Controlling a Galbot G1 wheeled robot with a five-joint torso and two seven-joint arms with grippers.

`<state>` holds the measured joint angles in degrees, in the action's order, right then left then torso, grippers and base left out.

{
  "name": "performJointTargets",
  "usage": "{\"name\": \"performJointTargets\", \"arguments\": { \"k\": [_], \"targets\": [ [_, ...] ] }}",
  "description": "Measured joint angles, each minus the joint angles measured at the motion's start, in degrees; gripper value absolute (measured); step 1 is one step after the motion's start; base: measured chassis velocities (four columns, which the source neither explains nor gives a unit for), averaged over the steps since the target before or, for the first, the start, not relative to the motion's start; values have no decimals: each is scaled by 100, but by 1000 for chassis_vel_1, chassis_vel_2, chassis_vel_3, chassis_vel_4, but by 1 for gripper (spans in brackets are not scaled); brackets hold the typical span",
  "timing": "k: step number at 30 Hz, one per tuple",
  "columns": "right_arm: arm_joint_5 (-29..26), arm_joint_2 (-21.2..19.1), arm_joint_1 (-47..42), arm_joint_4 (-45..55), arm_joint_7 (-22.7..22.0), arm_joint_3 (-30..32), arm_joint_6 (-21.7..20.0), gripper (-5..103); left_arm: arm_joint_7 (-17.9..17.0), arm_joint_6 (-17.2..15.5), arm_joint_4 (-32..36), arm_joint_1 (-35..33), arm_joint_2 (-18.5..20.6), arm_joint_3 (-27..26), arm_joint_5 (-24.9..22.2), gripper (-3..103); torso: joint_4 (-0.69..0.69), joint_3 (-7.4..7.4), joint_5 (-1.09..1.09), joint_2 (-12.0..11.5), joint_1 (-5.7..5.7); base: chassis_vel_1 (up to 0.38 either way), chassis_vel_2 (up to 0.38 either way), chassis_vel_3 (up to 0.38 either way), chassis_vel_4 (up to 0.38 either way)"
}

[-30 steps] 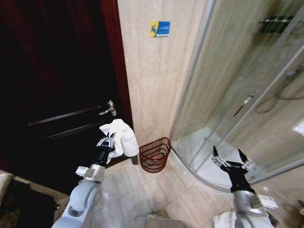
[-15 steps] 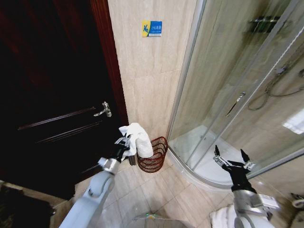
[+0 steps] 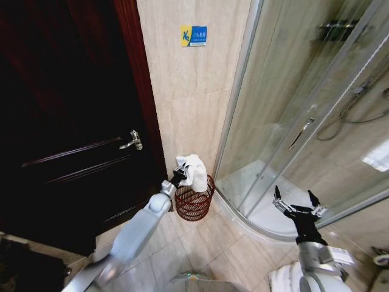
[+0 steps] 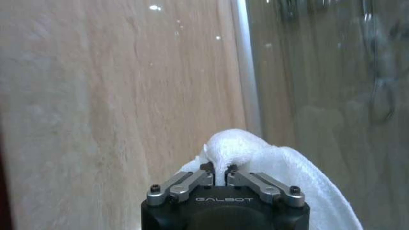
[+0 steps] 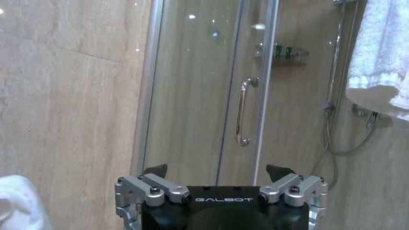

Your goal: Discard the used towel into the hamper.

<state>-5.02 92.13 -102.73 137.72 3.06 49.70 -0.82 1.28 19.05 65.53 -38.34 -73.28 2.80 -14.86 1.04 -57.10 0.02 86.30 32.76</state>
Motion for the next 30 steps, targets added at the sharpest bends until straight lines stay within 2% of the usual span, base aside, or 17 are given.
{"name": "performJointTargets", "arguments": {
  "k": [1,3,4,6,7,8,10,13,14,17,18,21,25,30],
  "targets": [
    [0,0,0,0,0,0,0,100,0,0,0,0,0,0,0,7,0,0,0,0,0,0,0,0,0],
    [33,0,-1,12,-4,0,-3,100,-56,164,-822,447,-217,99,288,7,0,0,-1,0,0,0,0,0,0],
    [33,0,-1,12,-4,0,-3,100,-56,164,-822,447,-217,99,288,7,0,0,-1,0,0,0,0,0,0],
    [46,0,0,13,-5,-9,-1,100,-66,118,-1330,765,-401,165,468,7,0,0,0,-1,2,0,0,0,0],
    [46,0,2,11,-5,-26,0,100,-71,-17,-1359,837,-439,252,395,7,0,0,0,0,1,0,0,0,0],
    [46,0,2,11,-5,-26,0,100,-71,-17,-1359,837,-439,252,395,7,0,0,0,0,1,0,0,0,0],
    [51,0,32,-27,-6,-56,12,100,-165,-337,-1342,924,-497,436,237,7,1,0,0,0,0,0,0,0,0],
    [102,0,77,-59,-6,-119,35,100,-530,-808,-1470,1151,-723,544,472,7,1,1,0,0,-1,0,0,0,0],
    [102,0,77,-59,-6,-119,35,100,-530,-808,-1470,1151,-723,544,472,7,1,1,0,0,-1,0,0,0,0],
    [111,0,57,-60,-3,-132,81,100,-937,-1313,-1479,1326,-854,673,481,7,0,1,0,0,-1,0,0,0,0],
    [111,0,57,-60,-3,-132,81,100,-937,-1313,-1479,1326,-854,673,481,7,0,1,0,0,-1,0,0,0,0],
    [110,0,6,-67,-3,-107,155,100,-1242,-1710,-1489,1438,-886,821,483,7,0,1,0,0,-1,0,0,0,0],
    [105,0,-33,-61,-4,-96,188,100,-1272,-1805,-1538,1485,-908,882,490,3,1,1,-1,0,-1,0,0,0,0],
    [103,0,-34,-19,-7,-88,195,100,-1256,-1886,-1609,1497,-931,925,543,22,1,1,-1,1,-1,0,0,0,0]
  ]
}}
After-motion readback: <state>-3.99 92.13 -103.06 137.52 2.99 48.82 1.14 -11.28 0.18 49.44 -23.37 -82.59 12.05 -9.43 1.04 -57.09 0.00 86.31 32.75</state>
